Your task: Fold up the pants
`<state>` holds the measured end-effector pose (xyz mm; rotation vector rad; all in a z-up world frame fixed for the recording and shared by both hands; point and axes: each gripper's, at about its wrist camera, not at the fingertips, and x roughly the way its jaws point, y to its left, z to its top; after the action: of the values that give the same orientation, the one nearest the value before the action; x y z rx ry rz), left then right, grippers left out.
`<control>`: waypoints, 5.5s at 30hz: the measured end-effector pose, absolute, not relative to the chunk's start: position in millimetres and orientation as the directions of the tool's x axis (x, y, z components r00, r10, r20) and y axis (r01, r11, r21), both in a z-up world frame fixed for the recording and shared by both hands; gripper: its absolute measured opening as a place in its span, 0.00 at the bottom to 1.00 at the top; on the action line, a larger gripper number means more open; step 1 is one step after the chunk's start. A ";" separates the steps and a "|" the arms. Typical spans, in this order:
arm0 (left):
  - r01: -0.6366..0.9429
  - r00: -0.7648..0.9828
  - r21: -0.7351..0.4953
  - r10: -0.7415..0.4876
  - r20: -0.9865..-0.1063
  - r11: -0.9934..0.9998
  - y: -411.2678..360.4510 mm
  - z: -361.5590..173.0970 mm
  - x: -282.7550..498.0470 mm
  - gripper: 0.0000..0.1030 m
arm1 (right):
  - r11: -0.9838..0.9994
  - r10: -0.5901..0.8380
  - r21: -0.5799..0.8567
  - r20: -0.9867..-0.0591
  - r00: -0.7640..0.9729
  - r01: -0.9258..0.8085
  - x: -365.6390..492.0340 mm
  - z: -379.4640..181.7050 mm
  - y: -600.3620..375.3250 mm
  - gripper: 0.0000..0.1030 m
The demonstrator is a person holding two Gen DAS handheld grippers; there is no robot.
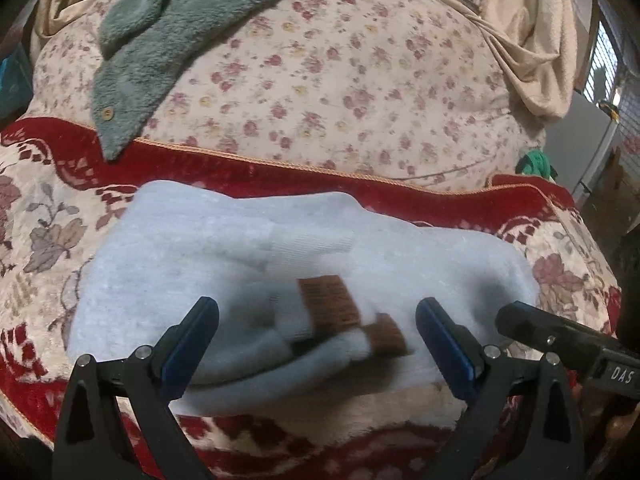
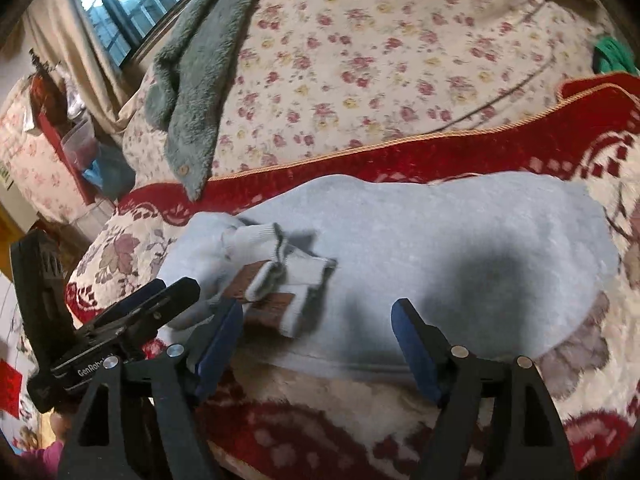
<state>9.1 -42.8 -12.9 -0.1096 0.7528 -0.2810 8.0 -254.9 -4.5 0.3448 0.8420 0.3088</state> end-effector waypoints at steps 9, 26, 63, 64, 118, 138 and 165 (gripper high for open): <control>0.267 0.658 -0.198 -0.328 -0.677 0.943 -69.9 -18.5 11.4 0.96 | 0.903 0.352 0.428 -0.688 0.634 -0.037 -15.1 -17.9 -290.0 0.83; 0.332 0.576 -0.233 -0.392 -0.717 0.914 -105.4 -30.0 29.2 0.96 | 0.620 0.450 0.725 -0.642 0.621 0.300 -13.3 -94.6 -382.5 0.88; 0.578 -0.041 -0.496 -0.583 -0.811 0.648 -264.9 -80.7 254.3 0.99 | 0.653 0.464 0.747 -0.525 0.714 0.125 21.1 -119.8 -397.3 0.47; 0.601 -0.079 -0.508 -0.586 -0.806 0.617 -270.5 -81.6 255.4 0.99 | 0.653 0.464 0.747 -0.524 0.714 0.124 20.8 -120.2 -397.3 0.47; 0.913 -0.019 -0.253 -0.586 -0.810 0.320 -214.5 57.2 200.0 0.32 | 0.864 0.492 0.317 -0.373 0.787 -0.391 9.8 30.8 -261.5 0.30; 0.588 0.273 -0.432 -0.671 -0.690 0.684 98.0 29.2 191.4 0.24 | 0.763 0.402 -0.153 -0.649 0.646 -0.628 21.2 -1.8 -24.0 0.32; 0.484 0.459 -0.496 -0.692 -0.557 0.721 129.6 88.2 127.9 0.69 | 0.725 0.650 0.237 -0.546 0.529 -0.647 3.6 28.0 -82.5 0.74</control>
<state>127.9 129.6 88.2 -0.2842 0.8149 -0.7353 3.6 -82.5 28.0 0.0059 0.6545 0.7744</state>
